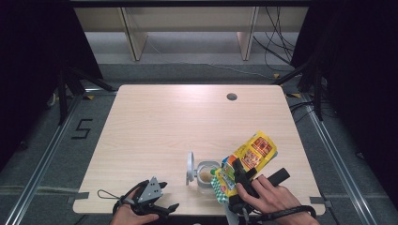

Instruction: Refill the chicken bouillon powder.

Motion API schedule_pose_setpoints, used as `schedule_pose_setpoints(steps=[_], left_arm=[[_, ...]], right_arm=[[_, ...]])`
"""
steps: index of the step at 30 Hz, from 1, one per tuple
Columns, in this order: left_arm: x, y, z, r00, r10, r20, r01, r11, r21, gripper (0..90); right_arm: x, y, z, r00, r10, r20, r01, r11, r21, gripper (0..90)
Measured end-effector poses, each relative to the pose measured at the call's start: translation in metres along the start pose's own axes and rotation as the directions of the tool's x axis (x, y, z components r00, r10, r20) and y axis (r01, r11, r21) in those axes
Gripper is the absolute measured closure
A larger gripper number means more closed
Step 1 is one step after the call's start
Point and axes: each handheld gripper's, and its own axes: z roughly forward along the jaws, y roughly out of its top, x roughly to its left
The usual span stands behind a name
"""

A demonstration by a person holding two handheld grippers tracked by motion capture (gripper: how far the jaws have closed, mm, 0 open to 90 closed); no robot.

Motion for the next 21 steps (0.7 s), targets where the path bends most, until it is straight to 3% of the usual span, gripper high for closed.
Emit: schedule_pose_setpoints(steps=[2,21], left_arm=[[0.0001,0.0,-0.0002,0.9999,-0.002,0.011,0.002,1.0,0.006,18.5],[-0.0011,-0.0001,0.0002,0.9999,-0.012,0.007,0.012,0.9999,-0.011,18.6]], right_arm=[[-0.0018,-0.0009,0.0008,0.9993,-0.033,-0.016,0.033,0.999,-0.016,68.5],[-0.0032,-0.0014,0.0004,0.999,-0.04,-0.018,0.04,0.999,-0.013,68.6]])
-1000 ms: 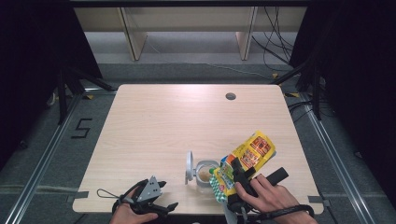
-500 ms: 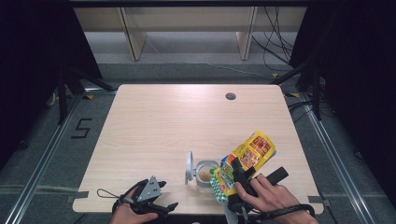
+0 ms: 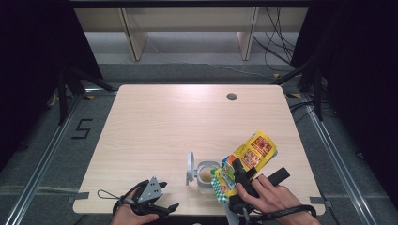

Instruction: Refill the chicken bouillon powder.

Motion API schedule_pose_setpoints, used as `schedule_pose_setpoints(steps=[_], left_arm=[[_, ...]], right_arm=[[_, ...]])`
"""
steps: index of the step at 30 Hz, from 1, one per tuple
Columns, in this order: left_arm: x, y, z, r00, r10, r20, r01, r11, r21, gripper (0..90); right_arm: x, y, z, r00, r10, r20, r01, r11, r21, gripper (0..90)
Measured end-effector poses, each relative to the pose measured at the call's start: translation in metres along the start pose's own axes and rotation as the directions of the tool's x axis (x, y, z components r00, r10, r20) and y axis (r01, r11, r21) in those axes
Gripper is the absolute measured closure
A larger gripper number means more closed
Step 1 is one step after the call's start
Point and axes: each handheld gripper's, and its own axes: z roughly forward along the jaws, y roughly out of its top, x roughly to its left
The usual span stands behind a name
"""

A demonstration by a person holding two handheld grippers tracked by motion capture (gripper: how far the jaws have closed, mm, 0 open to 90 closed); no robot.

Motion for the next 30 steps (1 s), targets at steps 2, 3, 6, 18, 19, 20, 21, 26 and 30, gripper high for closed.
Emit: schedule_pose_setpoints(steps=[2,3,6,18,19,20,21,26,30], left_arm=[[0.001,0.0001,-0.0004,0.9999,0.009,-0.005,-0.009,0.9999,0.009,18.6],[0.001,0.0001,-0.0005,0.9999,0.01,-0.007,-0.01,0.9999,0.008,18.6],[0.0006,0.0001,0.0,1.0,-0.003,0.003,0.003,1.0,-0.003,18.6],[0.0001,0.0,0.0,1.0,-0.005,0.001,0.005,1.0,-0.007,18.6],[0.0008,0.0005,-0.0006,1.0,0.004,0.006,-0.004,1.0,0.001,18.6],[0.0008,0.0005,-0.0006,1.0,0.004,0.006,-0.004,1.0,0.001,18.6],[0.0003,0.0007,-0.001,0.9999,-0.006,0.015,0.006,1.0,0.007,18.6],[0.0001,0.0,0.0001,1.0,-0.005,0.001,0.005,1.0,-0.006,18.6],[0.0002,0.0002,0.0,1.0,-0.003,0.002,0.003,1.0,-0.002,18.6]], right_arm=[[0.0004,-0.0001,0.0007,1.0,0.001,0.001,-0.001,1.0,-0.005,68.6],[0.0007,0.0,0.0009,1.0,-0.002,0.007,0.002,1.0,-0.005,68.6],[0.0002,-0.0003,0.0011,1.0,-0.001,-0.003,0.001,1.0,-0.009,68.6],[-0.0013,-0.0005,0.0005,0.9999,-0.012,0.002,0.012,1.0,-0.011,69.0],[-0.0014,-0.0003,0.0004,0.9999,-0.01,0.001,0.01,1.0,-0.012,69.1],[-0.0014,-0.0003,0.0004,0.9999,-0.01,0.001,0.01,1.0,-0.012,69.1],[0.0001,0.0001,-0.0004,0.999,-0.013,0.043,0.013,1.0,-0.007,69.1],[0.0015,-0.0005,0.0019,0.9993,0.005,0.036,-0.003,0.999,-0.038,69.1],[0.0,-0.0001,-0.0003,0.9999,-0.008,0.012,0.008,1.0,-0.014,69.2]])
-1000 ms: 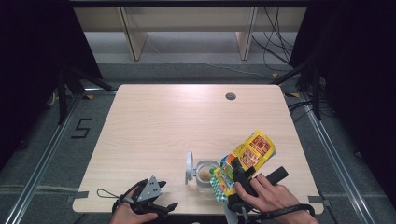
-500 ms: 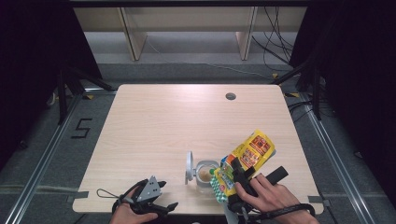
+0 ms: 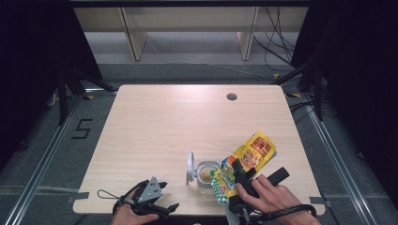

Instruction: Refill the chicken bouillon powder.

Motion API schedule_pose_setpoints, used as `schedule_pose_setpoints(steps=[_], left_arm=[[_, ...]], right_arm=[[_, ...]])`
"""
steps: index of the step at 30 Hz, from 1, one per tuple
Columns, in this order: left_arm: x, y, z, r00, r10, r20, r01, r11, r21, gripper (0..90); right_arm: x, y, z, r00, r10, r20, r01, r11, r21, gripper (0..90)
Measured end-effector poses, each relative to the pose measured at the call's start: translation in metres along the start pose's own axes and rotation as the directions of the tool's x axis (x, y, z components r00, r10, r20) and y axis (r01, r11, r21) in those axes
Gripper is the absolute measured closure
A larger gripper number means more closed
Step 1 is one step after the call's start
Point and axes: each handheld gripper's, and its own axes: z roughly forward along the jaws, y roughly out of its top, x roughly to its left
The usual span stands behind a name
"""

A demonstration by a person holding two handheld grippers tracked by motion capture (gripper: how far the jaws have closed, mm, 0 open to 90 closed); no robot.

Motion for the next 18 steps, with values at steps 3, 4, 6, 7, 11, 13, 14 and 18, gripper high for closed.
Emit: schedule_pose_setpoints(steps=[3,4,6,7,11,13,14,18], left_arm=[[0.0002,-0.0001,0.0,1.0,0.002,0.0,-0.002,1.0,0.002,18.6],[0.0002,-0.0001,0.0,1.0,0.002,0.0,-0.002,1.0,0.002,18.6],[-0.0003,-0.0001,0.0003,1.0,-0.004,0.003,0.004,1.0,-0.005,18.6],[-0.0003,-0.0001,0.0002,1.0,-0.002,0.005,0.002,1.0,-0.004,18.6],[0.0,-0.0001,-0.0001,1.0,0.003,0.006,-0.003,1.0,-0.001,18.6],[0.0001,-0.0001,0.0001,1.0,0.0,0.003,0.0,1.0,-0.002,18.6],[0.0004,-0.0001,0.0001,1.0,0.001,0.001,-0.001,1.0,0.003,18.6],[-0.0001,-0.0001,0.0001,1.0,-0.001,0.005,0.001,1.0,-0.005,18.7]], right_arm=[[-0.0008,-0.0009,0.0002,0.9999,0.006,-0.015,-0.006,1.0,-0.002,69.1],[-0.0008,-0.0009,0.0002,0.9999,0.006,-0.015,-0.006,1.0,-0.002,69.1],[-0.0008,-0.001,0.0004,0.9998,0.007,-0.016,-0.007,1.0,-0.001,69.2],[-0.0007,-0.0007,0.0005,0.9998,0.001,-0.019,-0.001,1.0,-0.004,69.2],[-0.0007,-0.0001,0.0008,0.9998,0.0,-0.019,0.0,1.0,-0.006,69.2],[-0.0008,-0.0001,0.0009,0.9998,-0.001,-0.018,0.001,1.0,-0.006,69.2],[-0.0007,0.0002,0.0007,1.0,-0.005,0.001,0.005,1.0,-0.001,69.3],[-0.0017,-0.0001,0.0011,0.9998,-0.002,-0.019,0.002,1.0,-0.008,69.3]])
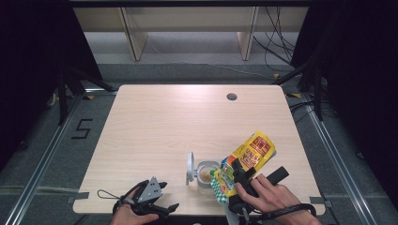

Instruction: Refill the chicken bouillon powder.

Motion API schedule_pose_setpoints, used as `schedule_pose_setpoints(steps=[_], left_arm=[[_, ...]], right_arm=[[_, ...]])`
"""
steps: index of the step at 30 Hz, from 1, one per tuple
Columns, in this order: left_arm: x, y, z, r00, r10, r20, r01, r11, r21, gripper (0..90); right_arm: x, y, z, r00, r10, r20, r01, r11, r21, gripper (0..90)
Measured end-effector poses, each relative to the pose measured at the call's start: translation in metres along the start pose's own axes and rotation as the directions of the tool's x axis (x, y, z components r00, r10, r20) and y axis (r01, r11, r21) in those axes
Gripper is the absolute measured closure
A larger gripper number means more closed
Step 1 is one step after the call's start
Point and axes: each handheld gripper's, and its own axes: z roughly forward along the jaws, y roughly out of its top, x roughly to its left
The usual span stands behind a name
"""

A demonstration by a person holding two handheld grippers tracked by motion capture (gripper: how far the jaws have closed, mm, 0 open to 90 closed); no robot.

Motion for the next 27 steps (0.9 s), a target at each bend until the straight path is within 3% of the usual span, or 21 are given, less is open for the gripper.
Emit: schedule_pose_setpoints(steps=[9,10,11,13,16,17,23,24,26,27], left_arm=[[-0.0001,0.0,0.0001,1.0,-0.003,-0.003,0.003,1.0,-0.001,18.6],[0.0004,0.0002,0.0001,1.0,0.003,-0.001,-0.003,1.0,-0.001,18.6],[0.0023,0.0008,-0.0005,0.9994,0.035,-0.005,-0.035,0.9994,0.001,18.7],[0.0004,0.0,-0.0001,1.0,-0.001,-0.003,0.001,1.0,0.003,18.6],[-0.0003,-0.0001,0.0004,1.0,0.001,-0.001,-0.001,1.0,-0.006,18.6],[-0.0001,0.0002,0.0,1.0,0.003,-0.001,-0.003,1.0,-0.002,18.6],[0.0002,0.0008,-0.0012,1.0,0.003,0.007,-0.003,0.9999,0.01,18.6],[0.0003,0.0006,-0.001,0.9998,0.01,-0.015,-0.01,0.9999,0.002,18.6],[0.0002,0.0006,-0.0014,0.9999,0.005,-0.01,-0.005,1.0,0.003,18.7],[0.0003,0.0006,-0.0016,0.9999,0.005,-0.01,-0.005,1.0,0.004,18.7]], right_arm=[[0.0015,-0.0011,0.0003,1.0,0.007,-0.001,-0.007,1.0,-0.002,69.3],[0.0017,-0.001,0.0003,1.0,0.009,-0.004,-0.009,1.0,-0.002,69.3],[0.0018,-0.0011,0.0004,0.9999,0.012,-0.002,-0.012,1.0,-0.002,69.3],[0.0021,-0.0007,0.0004,0.9999,0.013,-0.003,-0.013,1.0,0.0,69.3],[0.0029,-0.0007,-0.0002,0.9994,0.034,-0.007,-0.034,0.999,0.003,69.3],[0.0018,-0.0012,0.0005,0.9999,0.013,-0.002,-0.013,1.0,-0.001,69.3],[0.0016,-0.0009,0.0007,0.9999,0.012,-0.002,-0.012,1.0,-0.004,69.3],[0.0015,-0.0011,0.0007,0.9999,0.015,-0.001,-0.015,1.0,-0.003,69.3],[0.0011,-0.0013,0.0006,0.9999,0.014,0.001,-0.014,1.0,-0.002,69.3],[0.0013,-0.0014,0.0002,0.9997,0.011,0.022,-0.011,1.0,0.005,69.4]])
